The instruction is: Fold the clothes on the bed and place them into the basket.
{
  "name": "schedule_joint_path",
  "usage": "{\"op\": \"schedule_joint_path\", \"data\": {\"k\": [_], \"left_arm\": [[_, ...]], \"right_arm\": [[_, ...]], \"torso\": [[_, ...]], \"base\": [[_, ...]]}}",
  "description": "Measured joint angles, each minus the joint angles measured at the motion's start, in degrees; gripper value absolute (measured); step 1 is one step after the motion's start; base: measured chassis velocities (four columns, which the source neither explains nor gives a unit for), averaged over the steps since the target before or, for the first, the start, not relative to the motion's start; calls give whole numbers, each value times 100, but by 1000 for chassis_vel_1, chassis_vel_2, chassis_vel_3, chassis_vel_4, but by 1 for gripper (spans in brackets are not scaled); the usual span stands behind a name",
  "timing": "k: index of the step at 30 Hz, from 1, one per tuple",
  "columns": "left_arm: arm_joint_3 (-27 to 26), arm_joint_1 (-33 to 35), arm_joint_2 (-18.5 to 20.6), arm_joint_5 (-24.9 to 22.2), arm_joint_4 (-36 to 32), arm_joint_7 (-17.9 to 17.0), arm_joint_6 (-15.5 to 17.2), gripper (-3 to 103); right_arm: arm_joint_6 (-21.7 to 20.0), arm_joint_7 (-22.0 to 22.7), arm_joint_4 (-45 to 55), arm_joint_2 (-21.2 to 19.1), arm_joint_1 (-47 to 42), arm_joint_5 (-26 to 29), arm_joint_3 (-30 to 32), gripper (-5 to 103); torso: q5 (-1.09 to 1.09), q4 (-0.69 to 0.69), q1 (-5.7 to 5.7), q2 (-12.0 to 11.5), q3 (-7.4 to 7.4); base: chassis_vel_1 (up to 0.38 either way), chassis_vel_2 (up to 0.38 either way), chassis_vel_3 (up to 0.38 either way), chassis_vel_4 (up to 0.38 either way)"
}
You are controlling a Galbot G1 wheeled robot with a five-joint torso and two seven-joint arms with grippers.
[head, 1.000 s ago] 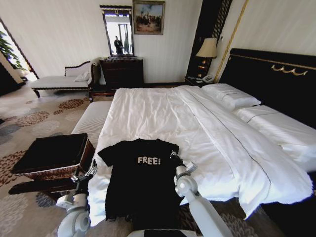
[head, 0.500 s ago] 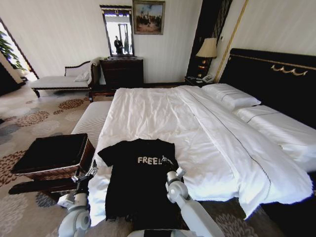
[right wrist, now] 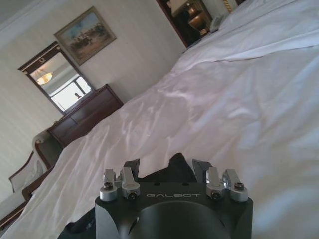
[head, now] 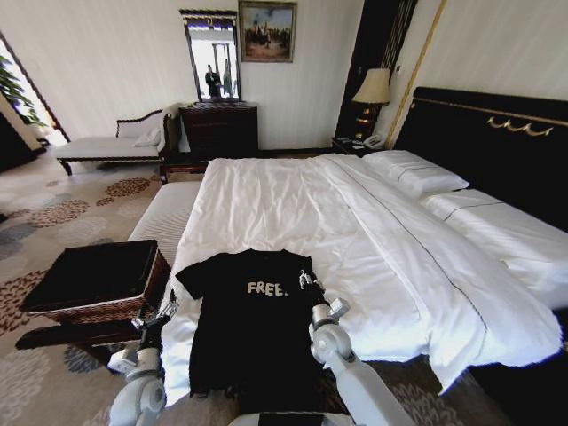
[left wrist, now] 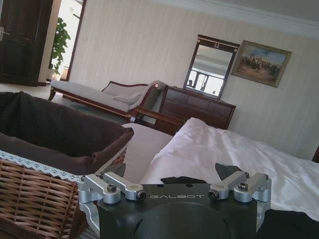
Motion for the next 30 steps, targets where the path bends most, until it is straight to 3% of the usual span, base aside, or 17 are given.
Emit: {"op": "schedule_joint_path", "data": {"k": [5,8,12,21,30], "left_arm": [[8,26,-18,24,-34,-7,0,100],[6,42,-19,24,-42,-9,0,100],[6,47,-35,34,-30,-14,-4,100],[-1,43,-51,43,-8,-20,-17,100],[-27,63,-12,28,3,-26,-41,100]], "right_arm": [[-463,617,12,17,-4,875,267,79],[-671,750,53,-1,-51,1045,351,84],[-964,863,198,-54,-198,1268,365,100],[-984,696,463,-142,-428,1301,210,100],[-596,207,540,-226,-592,980,140,100]], "torso": [[0,0,0,0,0],[0,0,0,0,0],[0,0,0,0,0],[-1,0,0,0,0],[0,0,0,0,0]], "base": [[0,0,0,0],[0,0,0,0],[0,0,0,0],[0,0,0,0],[0,0,0,0]]}}
